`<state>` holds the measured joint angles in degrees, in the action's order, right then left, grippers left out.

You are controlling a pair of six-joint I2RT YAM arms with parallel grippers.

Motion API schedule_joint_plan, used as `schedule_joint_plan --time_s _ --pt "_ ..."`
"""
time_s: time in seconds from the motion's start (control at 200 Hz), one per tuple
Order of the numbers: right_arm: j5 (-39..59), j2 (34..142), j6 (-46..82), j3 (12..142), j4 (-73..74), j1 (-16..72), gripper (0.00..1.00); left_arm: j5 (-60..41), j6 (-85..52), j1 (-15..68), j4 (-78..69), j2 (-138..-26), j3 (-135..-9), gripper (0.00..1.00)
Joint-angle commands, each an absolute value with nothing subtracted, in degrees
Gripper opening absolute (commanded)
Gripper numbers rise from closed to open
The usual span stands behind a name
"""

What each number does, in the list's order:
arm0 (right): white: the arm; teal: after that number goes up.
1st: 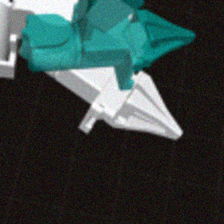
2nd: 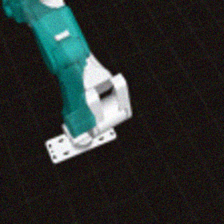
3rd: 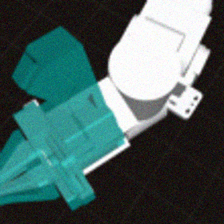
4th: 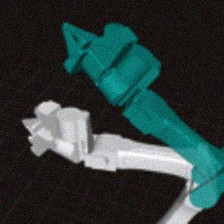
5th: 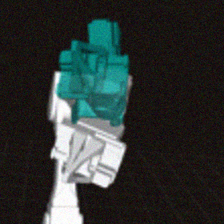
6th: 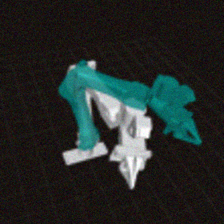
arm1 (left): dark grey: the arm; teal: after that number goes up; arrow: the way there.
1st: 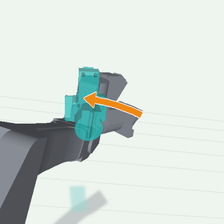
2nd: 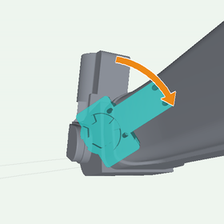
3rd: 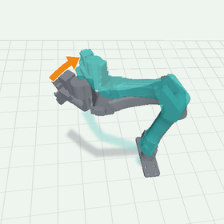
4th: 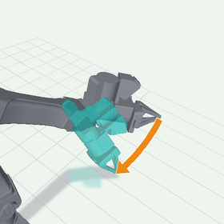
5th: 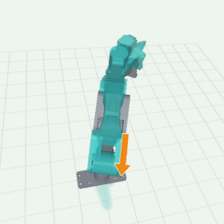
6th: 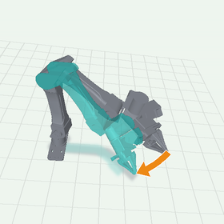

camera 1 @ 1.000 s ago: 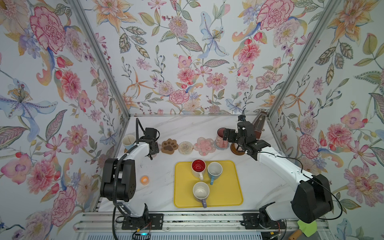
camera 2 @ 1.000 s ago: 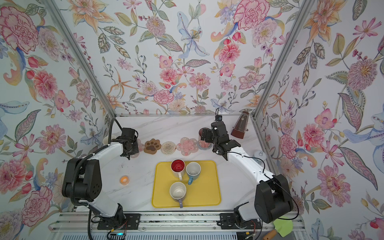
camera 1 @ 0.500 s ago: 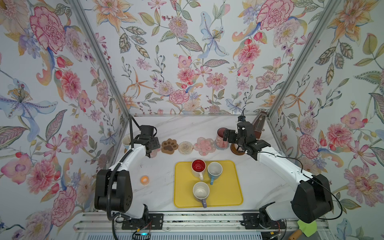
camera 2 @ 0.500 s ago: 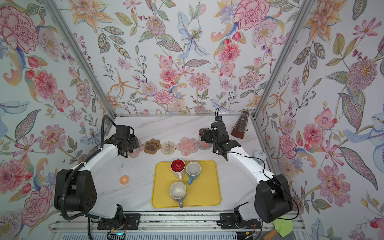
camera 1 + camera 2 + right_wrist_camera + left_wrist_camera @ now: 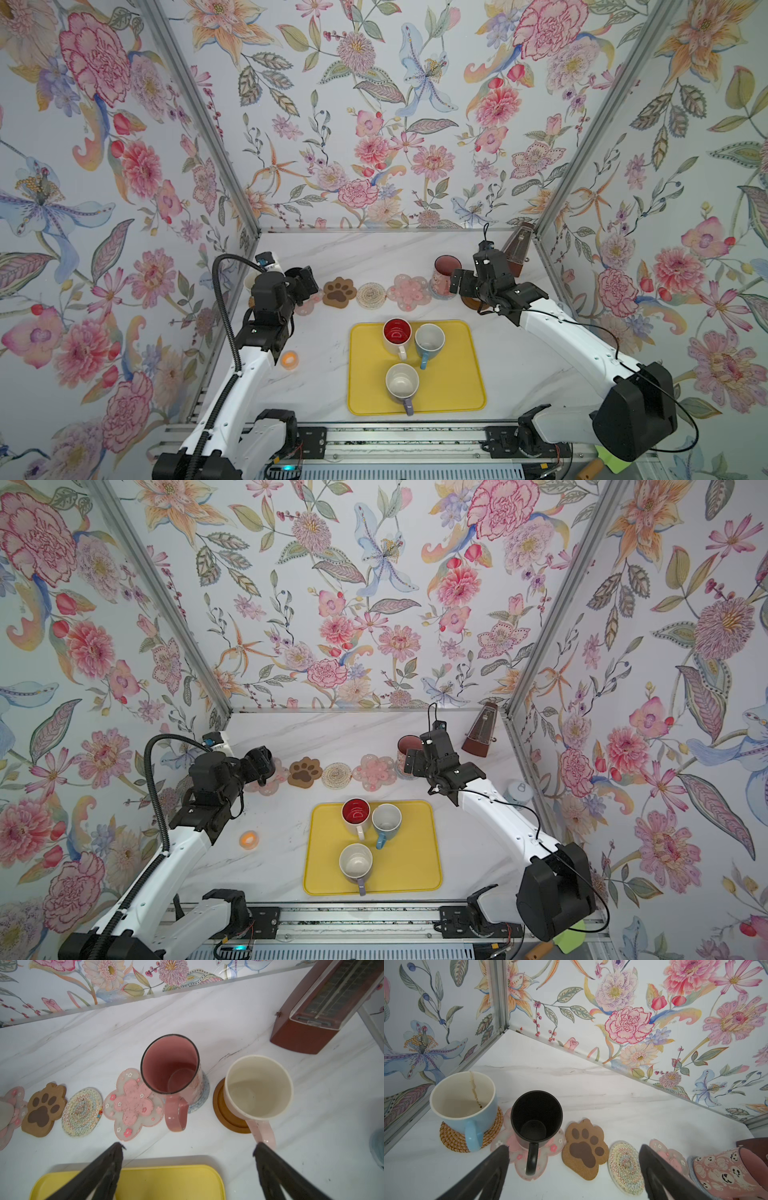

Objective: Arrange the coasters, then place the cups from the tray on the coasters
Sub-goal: 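Move the right gripper to the tray and lower it into the white mug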

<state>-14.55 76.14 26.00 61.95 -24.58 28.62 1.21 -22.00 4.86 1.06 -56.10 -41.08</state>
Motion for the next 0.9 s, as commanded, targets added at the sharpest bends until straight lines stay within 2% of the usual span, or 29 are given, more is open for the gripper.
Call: schedule_joint_plan --time_s 0.0,0.185,0.525,0.896 --pt "-18.1 73.5 30.7 63.3 -34.3 33.7 0.99 0.4 -22.7 4.5 -2.7 -55.2 -39.7 0.99" --pt "-18.9 70.4 39.2 61.4 -40.9 41.7 0.99 -0.6 -22.7 4.4 -4.5 -55.3 -38.9 0.99" --pt "-15.9 72.8 50.0 59.6 -45.9 55.5 0.98 -1.5 -22.6 4.5 -4.9 -54.9 -38.3 0.99" --pt "-13.5 75.5 52.8 55.5 -44.9 59.3 0.98 -1.6 -23.1 4.5 -4.8 -54.7 -37.3 0.99"
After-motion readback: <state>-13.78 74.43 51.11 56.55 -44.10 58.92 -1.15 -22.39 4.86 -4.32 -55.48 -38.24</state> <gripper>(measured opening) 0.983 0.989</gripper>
